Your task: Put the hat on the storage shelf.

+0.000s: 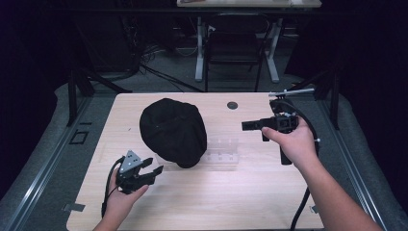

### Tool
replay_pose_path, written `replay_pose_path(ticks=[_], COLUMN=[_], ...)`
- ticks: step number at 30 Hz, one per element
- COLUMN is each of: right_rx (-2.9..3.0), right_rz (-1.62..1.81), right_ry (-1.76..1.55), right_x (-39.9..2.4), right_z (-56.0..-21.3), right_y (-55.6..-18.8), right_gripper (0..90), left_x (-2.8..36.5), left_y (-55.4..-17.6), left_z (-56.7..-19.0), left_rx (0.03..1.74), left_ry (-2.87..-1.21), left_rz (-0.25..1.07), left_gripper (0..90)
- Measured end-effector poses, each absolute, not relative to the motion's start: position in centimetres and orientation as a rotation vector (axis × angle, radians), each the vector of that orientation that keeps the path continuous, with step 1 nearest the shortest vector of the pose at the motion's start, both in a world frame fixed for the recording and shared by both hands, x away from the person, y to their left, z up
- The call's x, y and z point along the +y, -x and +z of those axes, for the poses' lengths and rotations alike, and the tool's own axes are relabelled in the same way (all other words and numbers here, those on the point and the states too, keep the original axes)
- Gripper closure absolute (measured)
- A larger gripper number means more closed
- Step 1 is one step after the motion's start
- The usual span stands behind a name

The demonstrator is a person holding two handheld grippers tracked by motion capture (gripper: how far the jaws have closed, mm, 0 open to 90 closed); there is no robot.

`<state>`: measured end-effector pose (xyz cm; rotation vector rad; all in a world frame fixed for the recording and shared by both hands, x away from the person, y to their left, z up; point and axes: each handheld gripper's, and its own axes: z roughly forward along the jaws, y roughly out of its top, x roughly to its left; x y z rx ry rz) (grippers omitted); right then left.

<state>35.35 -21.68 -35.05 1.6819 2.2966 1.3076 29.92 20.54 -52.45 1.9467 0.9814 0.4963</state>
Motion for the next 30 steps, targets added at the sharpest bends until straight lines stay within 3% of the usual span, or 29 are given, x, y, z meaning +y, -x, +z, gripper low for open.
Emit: replay_pose_path(ticks=[30], right_rx=[2.098], right_rz=[1.055], right_ry=[-1.594], right_x=[-24.4], right_z=[-48.3], right_y=[-30.1], right_gripper=[55.2], left_x=[19.2], left_y=[-29.5], left_z=[-53.3], left_rx=[0.928], left_ry=[-1.946], left_rz=[0.433], left_gripper=[47.6])
